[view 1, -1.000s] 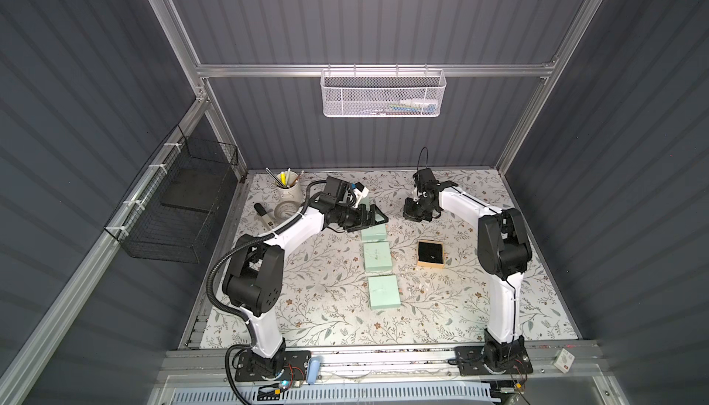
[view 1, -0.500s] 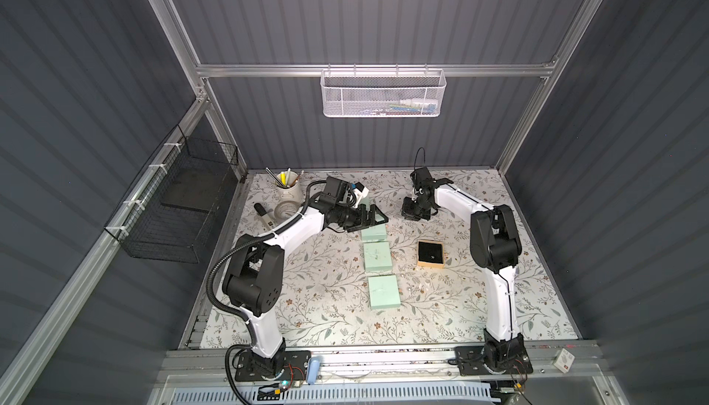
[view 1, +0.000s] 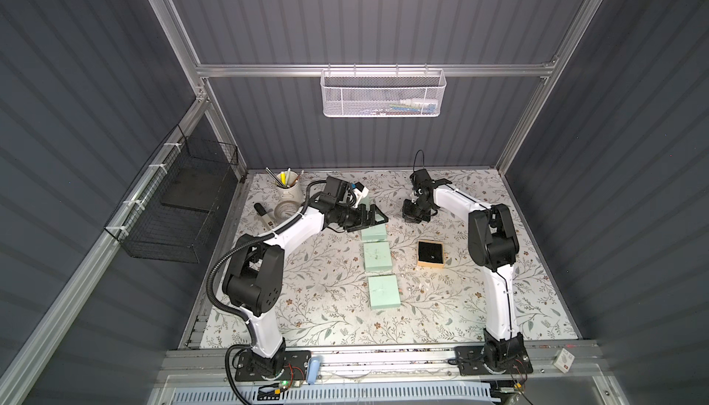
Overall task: Take out the earrings from the drawer-style jewelry box
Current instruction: Place the earring at the center of the board, then pick up the earring from the drawer.
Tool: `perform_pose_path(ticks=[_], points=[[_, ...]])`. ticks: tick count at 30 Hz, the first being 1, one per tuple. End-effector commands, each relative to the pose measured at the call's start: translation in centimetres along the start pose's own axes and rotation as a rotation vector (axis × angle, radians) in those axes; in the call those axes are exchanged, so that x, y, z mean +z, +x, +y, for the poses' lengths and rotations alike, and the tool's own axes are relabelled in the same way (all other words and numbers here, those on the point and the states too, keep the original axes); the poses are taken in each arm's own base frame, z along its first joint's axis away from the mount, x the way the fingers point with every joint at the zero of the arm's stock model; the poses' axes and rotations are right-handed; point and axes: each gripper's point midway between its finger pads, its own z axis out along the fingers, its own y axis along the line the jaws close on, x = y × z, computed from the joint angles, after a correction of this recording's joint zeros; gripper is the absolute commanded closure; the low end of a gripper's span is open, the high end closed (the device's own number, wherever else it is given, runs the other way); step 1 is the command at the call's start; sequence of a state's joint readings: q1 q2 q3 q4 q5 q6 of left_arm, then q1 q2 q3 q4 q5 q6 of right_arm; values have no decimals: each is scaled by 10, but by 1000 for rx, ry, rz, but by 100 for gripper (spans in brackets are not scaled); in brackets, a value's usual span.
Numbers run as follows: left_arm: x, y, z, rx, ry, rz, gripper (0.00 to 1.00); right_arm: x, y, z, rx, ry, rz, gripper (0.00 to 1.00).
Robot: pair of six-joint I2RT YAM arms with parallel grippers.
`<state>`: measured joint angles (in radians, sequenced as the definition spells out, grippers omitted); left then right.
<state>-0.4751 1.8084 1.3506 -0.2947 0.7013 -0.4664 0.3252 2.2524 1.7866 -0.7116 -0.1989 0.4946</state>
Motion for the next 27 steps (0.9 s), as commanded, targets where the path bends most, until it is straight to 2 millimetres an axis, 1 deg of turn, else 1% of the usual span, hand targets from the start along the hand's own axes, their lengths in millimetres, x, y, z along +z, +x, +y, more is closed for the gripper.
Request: perform_pose_path(ticks=[1, 5, 8, 11, 13, 16, 19, 20, 22, 24, 27], points=[[-8, -1, -7, 24, 3, -14, 0, 0, -1, 0, 1, -1, 14, 86], [-9, -1, -8, 28, 6, -16, 0, -6, -2, 4, 0, -12, 8, 84], [-9, -1, -7, 26, 3, -15, 0, -20, -3, 10, -2, -36, -7, 85], [-9, -1, -10, 31, 14, -13, 0, -50, -1, 21, -21, -83, -38, 84], [-10, 0, -11, 34, 15, -12, 0, -76, 6, 26, -40, -115, -66, 83], [-10, 1, -12, 32, 24, -9, 0, -109, 29, 16, -52, -142, -85, 83], [-6, 2, -16, 13, 66, -5, 0, -126, 61, -10, -28, -153, -73, 80], [-4, 3, -18, 10, 81, -3, 0, -129, 75, -12, -22, -183, -43, 79], [2, 6, -23, 4, 103, 12, 0, -132, 98, -29, -9, -144, -9, 79], [9, 10, -30, 17, 112, 30, 0, -129, 117, -39, -2, -126, 19, 79], [19, 16, -38, 29, 127, 57, 0, -118, 133, -60, 16, -55, 46, 79]])
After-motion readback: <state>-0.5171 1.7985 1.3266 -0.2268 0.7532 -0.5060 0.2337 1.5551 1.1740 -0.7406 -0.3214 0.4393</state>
